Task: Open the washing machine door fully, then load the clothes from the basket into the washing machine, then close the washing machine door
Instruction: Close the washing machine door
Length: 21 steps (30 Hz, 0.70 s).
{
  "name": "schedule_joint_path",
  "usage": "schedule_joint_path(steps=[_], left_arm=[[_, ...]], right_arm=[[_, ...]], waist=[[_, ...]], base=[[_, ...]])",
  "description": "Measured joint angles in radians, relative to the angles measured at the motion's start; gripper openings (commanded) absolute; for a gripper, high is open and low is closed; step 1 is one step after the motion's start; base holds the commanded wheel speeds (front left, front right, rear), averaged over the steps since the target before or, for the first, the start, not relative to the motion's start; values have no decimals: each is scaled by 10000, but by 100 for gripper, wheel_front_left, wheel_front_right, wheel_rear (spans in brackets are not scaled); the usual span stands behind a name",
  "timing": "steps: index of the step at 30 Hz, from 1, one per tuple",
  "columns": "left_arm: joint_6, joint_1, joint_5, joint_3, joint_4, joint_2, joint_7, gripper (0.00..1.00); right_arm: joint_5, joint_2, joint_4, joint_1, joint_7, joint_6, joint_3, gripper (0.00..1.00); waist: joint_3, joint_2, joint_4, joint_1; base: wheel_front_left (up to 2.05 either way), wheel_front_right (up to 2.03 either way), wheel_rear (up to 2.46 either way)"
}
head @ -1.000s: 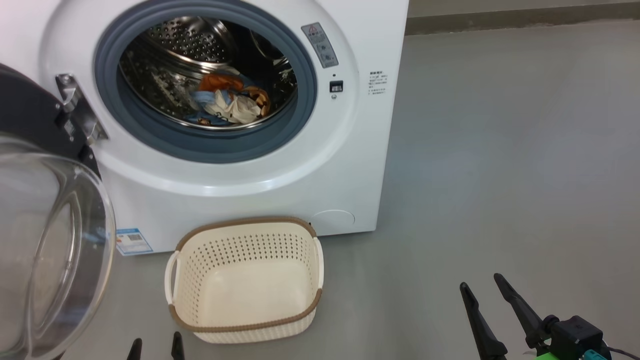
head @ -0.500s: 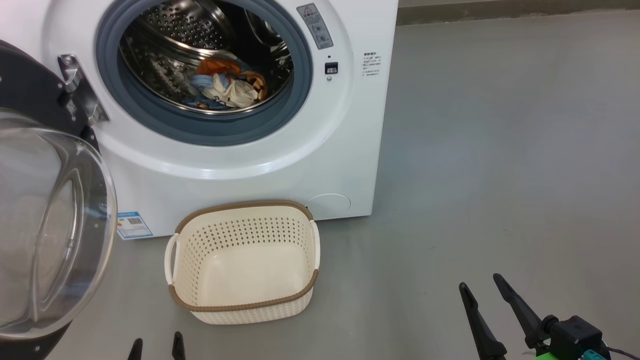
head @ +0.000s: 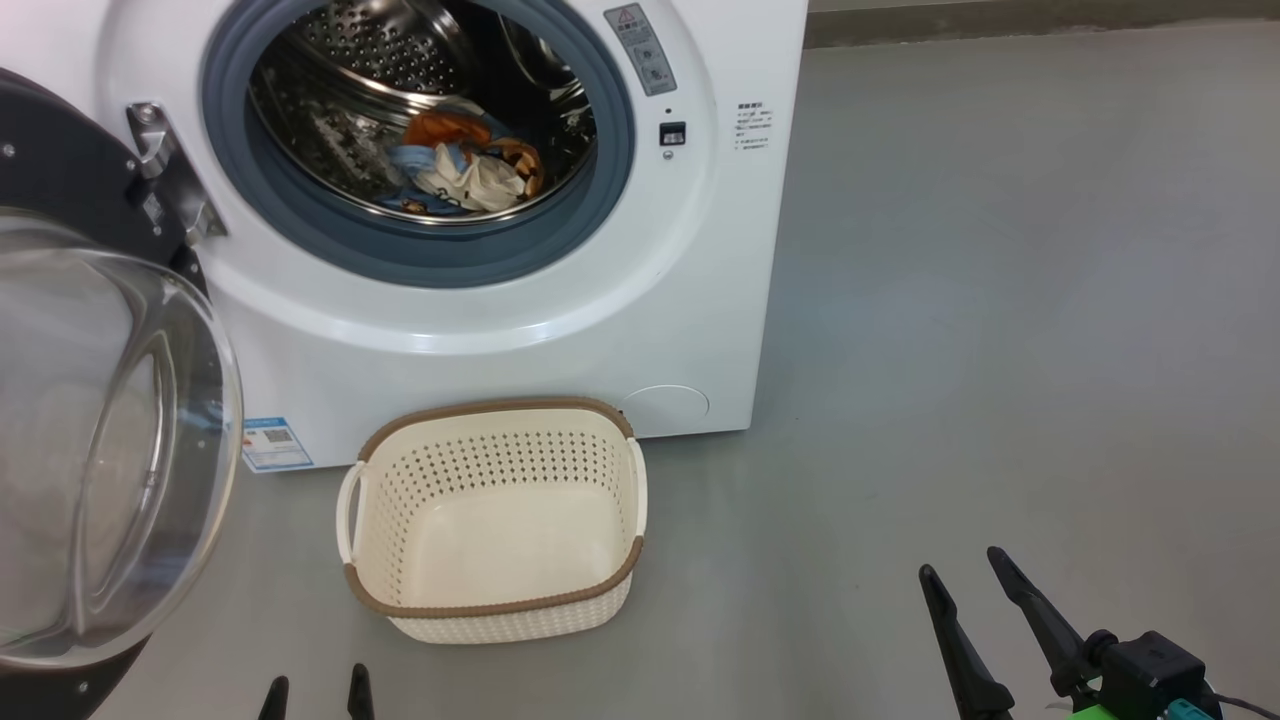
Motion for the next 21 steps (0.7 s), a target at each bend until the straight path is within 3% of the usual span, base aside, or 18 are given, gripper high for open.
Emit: schedule_joint_path(steps=[10, 21], left_arm=[[-6, -1, 79, -40, 4, 0, 0, 100], [-13, 3, 98, -25, 2, 0, 0, 100]], right_arm=[[-2, -8, 0, 0, 0, 0, -21, 100], [0, -52, 4, 0, 0, 0, 58, 100]], waist=[[0, 0, 530, 0], [-52, 0, 1806, 0]], base=[[0, 0, 0], [0, 0, 0]])
